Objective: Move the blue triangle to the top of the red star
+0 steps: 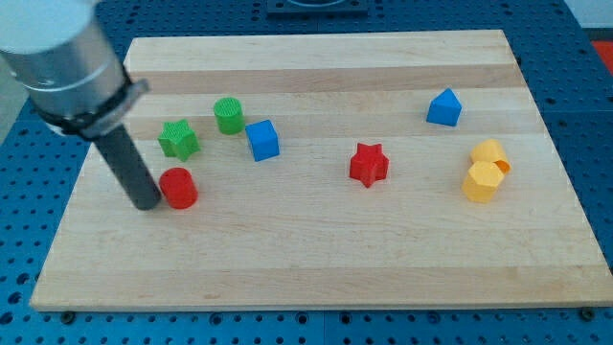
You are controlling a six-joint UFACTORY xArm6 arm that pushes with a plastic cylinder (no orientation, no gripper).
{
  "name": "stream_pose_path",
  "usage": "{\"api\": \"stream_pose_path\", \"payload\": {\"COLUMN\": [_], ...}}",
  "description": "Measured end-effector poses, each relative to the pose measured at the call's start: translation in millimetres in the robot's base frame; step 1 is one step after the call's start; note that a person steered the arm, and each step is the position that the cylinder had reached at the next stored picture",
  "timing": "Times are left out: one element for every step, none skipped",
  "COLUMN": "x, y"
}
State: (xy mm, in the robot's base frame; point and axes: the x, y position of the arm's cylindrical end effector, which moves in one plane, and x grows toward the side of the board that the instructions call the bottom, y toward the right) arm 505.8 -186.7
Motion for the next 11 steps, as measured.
{"api": "stream_pose_path", "payload": {"x": [-5, 14, 11, 4, 6, 6, 6, 6, 12, 24, 12], "y": [27, 36, 90, 88, 116, 123, 136, 171, 204, 262, 275]}}
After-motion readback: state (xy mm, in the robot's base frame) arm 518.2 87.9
